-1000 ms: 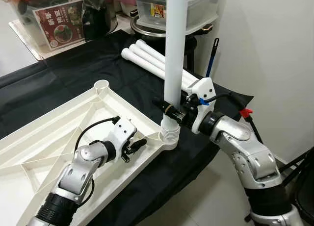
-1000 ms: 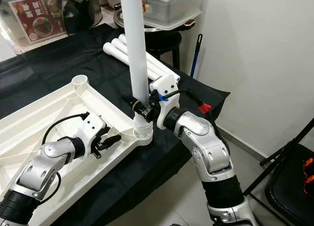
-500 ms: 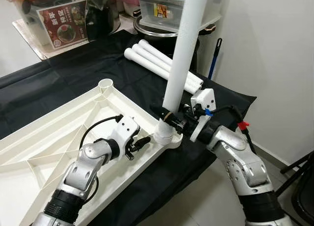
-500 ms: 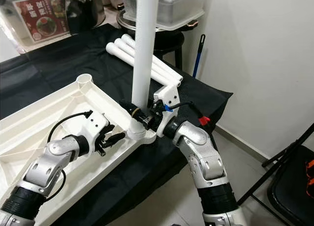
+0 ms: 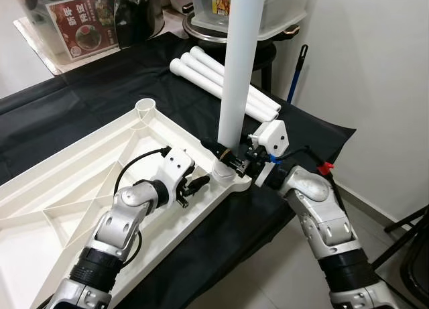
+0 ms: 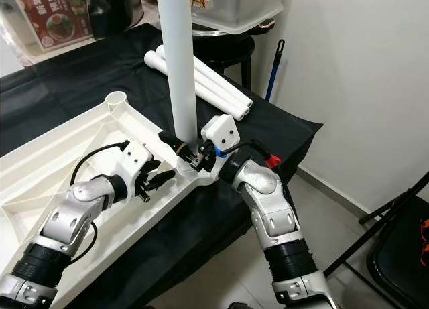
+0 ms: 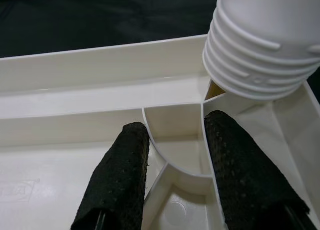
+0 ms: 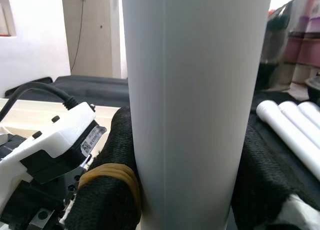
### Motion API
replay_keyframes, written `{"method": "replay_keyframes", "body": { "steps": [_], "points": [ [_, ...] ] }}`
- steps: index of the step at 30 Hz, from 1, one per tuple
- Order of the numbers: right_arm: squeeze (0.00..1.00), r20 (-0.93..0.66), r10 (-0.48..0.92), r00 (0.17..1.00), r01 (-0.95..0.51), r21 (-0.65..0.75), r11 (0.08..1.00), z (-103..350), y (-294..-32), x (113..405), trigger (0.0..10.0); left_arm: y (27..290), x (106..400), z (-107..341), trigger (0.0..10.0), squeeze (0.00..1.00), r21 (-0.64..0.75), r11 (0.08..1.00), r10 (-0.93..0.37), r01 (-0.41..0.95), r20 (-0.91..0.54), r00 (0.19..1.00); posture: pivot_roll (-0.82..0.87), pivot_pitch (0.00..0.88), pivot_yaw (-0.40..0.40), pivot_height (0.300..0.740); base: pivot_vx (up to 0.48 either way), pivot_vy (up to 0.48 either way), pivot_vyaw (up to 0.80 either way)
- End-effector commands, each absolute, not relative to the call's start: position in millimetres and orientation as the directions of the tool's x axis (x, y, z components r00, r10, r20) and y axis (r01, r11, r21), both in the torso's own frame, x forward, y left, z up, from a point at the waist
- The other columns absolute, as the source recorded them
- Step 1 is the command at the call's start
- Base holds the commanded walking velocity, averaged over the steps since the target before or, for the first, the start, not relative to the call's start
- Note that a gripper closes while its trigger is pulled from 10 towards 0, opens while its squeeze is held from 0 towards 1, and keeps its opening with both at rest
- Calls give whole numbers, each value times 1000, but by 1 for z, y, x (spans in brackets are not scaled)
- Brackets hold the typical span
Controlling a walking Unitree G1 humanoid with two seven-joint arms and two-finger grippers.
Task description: Building children table
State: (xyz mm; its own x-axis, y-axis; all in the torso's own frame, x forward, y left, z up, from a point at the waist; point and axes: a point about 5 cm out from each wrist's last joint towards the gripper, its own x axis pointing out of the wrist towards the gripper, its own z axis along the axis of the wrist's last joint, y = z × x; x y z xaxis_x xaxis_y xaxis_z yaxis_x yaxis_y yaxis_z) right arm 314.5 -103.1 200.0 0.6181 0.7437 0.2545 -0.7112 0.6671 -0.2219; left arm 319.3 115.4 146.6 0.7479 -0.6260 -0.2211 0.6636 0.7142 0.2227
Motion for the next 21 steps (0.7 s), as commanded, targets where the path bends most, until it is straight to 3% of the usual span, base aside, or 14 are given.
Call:
{"method": "replay_keyframes", "body": {
  "steps": [1, 11, 21],
  "points": [
    [0, 272, 706, 654, -684, -187, 705, 196, -111, 319, 10000, 117, 322, 154, 10000, 0, 227, 726, -626, 649, -171, 761, -42, 169, 26, 740, 0, 0, 0],
    [0, 337, 640, 690, -638, -133, 758, 204, -126, 328, 10000, 125, 326, 158, 10000, 0, 249, 744, -598, 620, -167, 784, -28, 181, 42, 740, 0, 0, 0],
    [0, 309, 669, 676, -673, -111, 732, 200, -120, 326, 10000, 123, 329, 162, 10000, 0, 253, 755, -588, 605, -147, 795, -30, 186, 39, 740, 0, 0, 0]
  ]
}}
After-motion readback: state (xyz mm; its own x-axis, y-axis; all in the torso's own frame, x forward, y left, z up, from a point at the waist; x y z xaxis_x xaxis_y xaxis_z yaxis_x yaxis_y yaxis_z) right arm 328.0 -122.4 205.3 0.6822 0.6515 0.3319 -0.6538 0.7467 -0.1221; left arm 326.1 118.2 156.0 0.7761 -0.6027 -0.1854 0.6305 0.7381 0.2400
